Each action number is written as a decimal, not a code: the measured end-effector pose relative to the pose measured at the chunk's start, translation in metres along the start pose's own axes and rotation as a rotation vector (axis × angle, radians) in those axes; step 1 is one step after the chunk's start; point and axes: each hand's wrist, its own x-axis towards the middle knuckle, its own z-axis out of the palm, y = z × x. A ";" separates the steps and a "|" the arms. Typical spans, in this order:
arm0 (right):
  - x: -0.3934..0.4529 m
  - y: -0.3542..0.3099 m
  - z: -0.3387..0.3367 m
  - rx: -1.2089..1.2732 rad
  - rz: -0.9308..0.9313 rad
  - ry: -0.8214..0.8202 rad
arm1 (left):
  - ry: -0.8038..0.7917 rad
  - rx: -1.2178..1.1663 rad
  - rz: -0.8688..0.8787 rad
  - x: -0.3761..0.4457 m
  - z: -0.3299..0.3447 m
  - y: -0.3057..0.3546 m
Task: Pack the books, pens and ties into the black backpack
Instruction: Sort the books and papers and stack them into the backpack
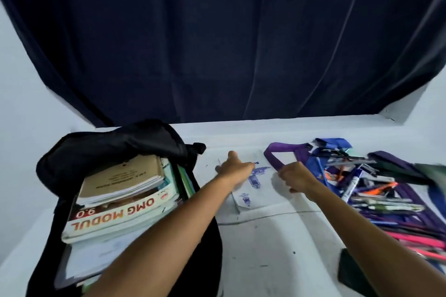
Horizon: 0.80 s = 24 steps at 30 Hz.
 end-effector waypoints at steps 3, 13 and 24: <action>0.007 0.012 0.002 -0.036 0.031 -0.036 | 0.027 0.065 -0.154 0.005 0.021 -0.007; 0.009 0.020 0.010 -0.190 -0.062 0.062 | 0.045 -0.083 -0.216 -0.001 0.055 -0.013; 0.007 0.016 0.003 0.725 0.145 -0.212 | 0.146 -0.297 -0.271 0.000 0.048 -0.024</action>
